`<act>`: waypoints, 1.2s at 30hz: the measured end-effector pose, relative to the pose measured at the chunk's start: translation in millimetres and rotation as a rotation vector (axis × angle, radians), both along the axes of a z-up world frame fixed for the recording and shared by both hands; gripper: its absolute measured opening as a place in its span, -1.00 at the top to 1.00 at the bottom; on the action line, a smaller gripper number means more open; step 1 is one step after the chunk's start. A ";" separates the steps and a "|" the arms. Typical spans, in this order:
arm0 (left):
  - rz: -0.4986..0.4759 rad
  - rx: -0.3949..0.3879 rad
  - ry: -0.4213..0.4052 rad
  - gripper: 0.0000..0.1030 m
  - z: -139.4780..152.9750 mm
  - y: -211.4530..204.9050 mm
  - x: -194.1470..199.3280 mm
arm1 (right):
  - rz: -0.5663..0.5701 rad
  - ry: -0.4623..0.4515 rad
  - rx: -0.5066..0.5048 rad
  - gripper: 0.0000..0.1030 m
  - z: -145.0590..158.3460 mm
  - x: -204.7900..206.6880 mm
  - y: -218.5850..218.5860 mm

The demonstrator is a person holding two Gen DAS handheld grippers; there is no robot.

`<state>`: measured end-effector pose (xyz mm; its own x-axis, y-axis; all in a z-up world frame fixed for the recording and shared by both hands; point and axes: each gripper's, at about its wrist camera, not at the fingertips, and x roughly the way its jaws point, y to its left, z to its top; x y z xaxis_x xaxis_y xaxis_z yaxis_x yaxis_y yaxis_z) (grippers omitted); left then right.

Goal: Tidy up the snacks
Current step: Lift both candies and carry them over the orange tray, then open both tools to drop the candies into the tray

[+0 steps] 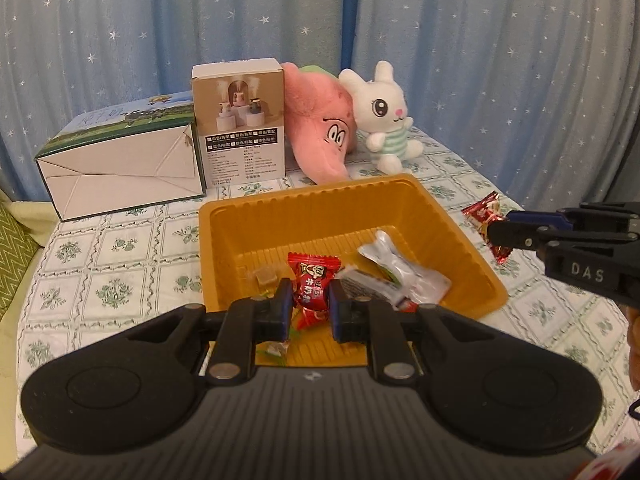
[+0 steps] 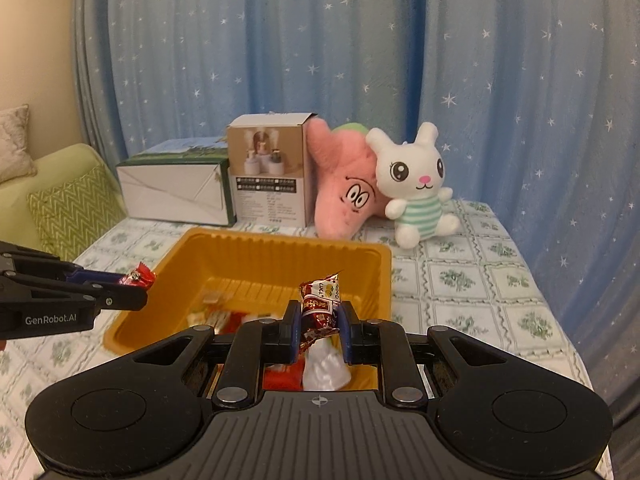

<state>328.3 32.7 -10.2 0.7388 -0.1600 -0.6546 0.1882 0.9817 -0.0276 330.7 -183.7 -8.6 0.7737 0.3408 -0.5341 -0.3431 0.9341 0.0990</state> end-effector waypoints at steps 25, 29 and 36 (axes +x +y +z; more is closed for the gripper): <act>0.082 -0.012 0.014 0.15 -22.0 22.3 18.9 | -0.015 0.050 0.027 0.61 -15.2 31.2 3.4; 0.083 -0.010 0.017 0.11 -19.5 22.4 17.6 | -0.011 0.051 0.033 0.61 -13.1 31.7 3.9; 0.076 -0.013 0.018 0.09 -17.2 20.2 17.3 | -0.005 0.055 0.039 0.61 -11.6 33.6 8.3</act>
